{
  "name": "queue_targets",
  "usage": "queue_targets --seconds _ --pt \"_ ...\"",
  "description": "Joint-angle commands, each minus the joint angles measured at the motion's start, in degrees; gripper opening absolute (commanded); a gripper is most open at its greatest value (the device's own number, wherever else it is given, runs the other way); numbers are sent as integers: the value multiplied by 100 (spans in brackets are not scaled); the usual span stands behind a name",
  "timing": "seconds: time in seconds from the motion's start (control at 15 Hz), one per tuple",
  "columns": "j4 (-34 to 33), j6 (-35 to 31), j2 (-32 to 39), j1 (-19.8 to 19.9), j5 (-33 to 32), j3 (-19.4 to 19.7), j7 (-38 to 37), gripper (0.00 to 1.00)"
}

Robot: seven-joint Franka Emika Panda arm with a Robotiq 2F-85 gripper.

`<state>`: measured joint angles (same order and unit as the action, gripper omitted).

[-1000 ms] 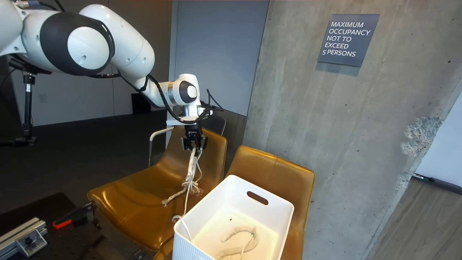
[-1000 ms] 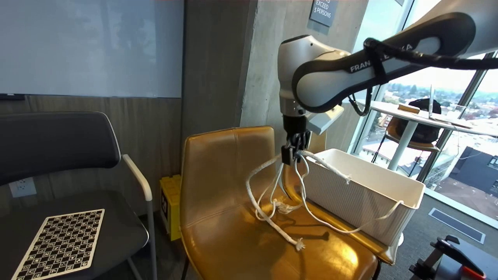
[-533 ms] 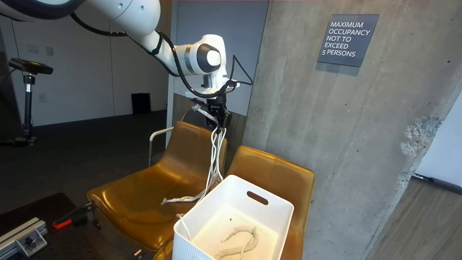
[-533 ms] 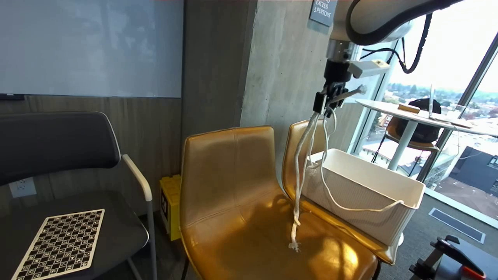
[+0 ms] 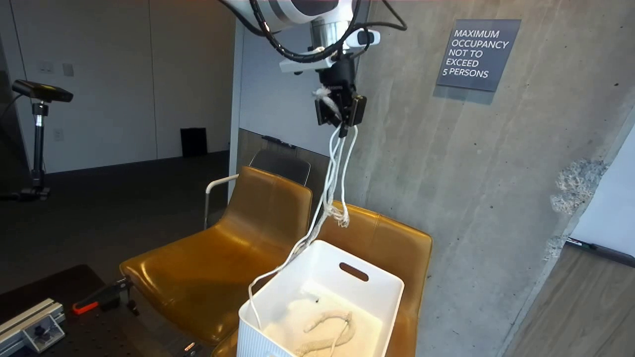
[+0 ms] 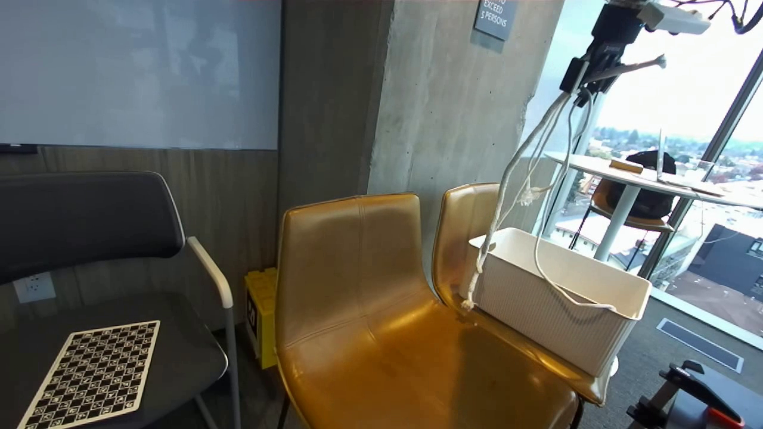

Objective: Put the white cords in the storage container.

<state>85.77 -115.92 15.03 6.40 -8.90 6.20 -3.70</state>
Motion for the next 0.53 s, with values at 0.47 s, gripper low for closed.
queue_targets --seconds 0.47 --pt "240 994 -1747 769 509 681 1458 0"
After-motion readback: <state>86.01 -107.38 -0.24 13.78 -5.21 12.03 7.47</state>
